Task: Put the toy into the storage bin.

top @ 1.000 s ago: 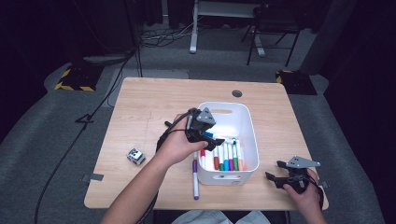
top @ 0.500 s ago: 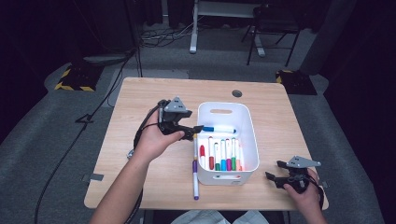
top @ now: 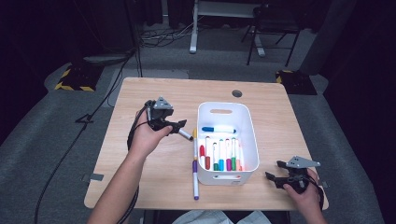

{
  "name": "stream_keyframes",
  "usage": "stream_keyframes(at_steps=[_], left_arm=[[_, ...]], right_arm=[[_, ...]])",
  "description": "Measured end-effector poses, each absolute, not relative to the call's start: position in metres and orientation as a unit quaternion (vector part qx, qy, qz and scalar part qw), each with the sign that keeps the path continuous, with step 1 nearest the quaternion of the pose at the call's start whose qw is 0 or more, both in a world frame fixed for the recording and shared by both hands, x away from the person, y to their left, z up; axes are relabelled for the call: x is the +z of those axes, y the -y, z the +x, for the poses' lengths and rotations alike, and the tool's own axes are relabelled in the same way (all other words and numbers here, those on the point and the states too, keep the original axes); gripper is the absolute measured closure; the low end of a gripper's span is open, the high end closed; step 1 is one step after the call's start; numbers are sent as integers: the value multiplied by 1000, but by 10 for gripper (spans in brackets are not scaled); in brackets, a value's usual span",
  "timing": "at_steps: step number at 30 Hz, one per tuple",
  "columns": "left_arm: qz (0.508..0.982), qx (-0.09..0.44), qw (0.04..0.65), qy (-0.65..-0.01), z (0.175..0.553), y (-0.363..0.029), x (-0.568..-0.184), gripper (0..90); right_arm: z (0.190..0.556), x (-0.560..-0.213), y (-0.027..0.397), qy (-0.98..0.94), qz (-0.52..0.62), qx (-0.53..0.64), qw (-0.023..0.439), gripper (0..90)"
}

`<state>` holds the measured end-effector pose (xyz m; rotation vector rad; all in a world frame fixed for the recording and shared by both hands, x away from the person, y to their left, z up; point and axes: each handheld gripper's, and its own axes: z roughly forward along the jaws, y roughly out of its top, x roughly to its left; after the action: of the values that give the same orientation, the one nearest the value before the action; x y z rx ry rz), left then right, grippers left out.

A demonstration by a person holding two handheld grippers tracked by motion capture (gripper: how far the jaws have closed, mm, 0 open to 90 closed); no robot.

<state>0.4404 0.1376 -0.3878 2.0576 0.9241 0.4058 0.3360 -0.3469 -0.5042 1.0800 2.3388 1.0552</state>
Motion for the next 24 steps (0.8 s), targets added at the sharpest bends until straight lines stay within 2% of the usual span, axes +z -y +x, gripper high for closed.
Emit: stream_keyframes(at_steps=[3,24], left_arm=[[827,172,394,-362,449,-134,-401,311],[831,145,358,-402,497,-115,-471,310]], right_arm=[[336,-504,347,-827,382,373,178,255],[335,-505,346,-821,389,376,180,255]])
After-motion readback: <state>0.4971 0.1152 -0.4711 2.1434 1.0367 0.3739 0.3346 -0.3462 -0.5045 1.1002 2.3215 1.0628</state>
